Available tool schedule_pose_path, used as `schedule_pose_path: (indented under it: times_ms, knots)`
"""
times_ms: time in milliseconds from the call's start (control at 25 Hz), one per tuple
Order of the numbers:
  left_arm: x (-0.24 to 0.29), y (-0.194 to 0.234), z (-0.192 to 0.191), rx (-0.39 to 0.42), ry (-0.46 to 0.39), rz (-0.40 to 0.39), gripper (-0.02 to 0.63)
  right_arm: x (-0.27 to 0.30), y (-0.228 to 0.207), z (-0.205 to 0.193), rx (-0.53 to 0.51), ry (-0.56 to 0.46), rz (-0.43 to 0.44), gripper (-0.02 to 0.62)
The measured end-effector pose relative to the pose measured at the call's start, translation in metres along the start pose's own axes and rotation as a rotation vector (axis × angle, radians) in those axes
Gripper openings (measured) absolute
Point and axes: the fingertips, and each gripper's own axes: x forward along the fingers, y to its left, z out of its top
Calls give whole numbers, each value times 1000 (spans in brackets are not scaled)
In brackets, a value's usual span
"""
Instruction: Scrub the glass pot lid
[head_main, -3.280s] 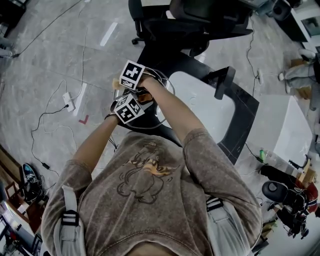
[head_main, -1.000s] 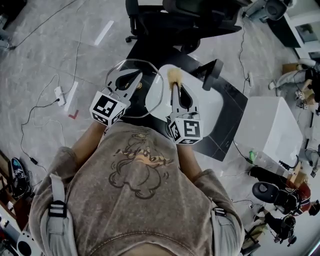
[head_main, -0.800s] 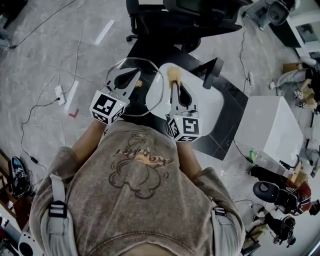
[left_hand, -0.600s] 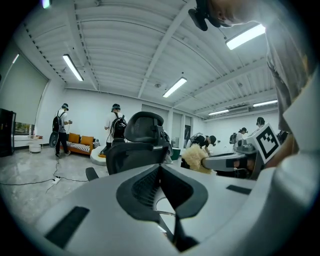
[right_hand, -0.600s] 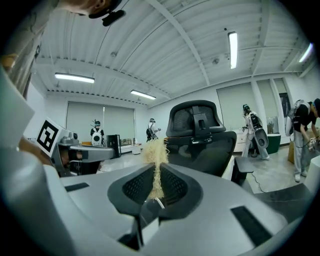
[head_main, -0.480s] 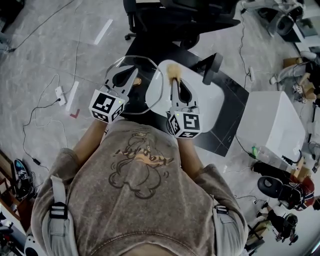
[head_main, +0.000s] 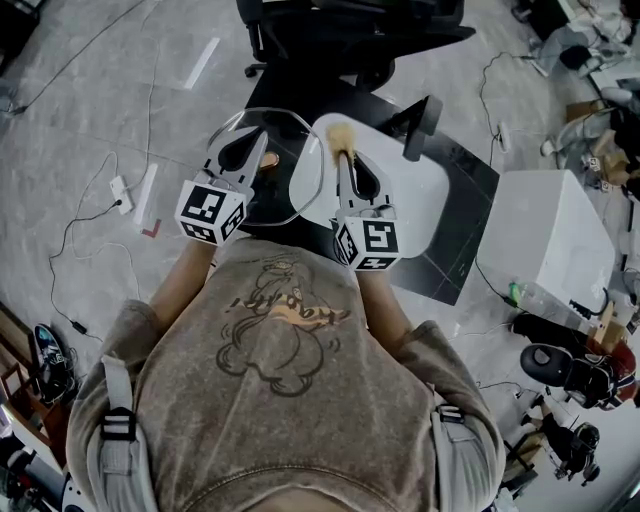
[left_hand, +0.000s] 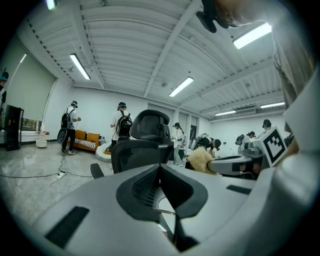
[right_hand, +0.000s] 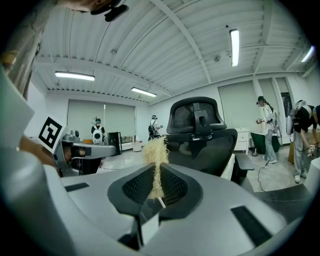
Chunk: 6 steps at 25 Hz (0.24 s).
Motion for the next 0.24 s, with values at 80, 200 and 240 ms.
schedule_pose_path:
  times_ms: [80, 200, 240]
  knots:
    - [0, 0, -1, 1, 3, 3, 18, 1, 2, 0, -3, 0, 5, 43]
    - [-2, -1, -3, 2, 6, 5, 18, 0, 4, -1, -3, 4, 12, 43]
    - [-2, -1, -3, 2, 7, 6, 18, 0, 5, -1, -3, 5, 14, 43]
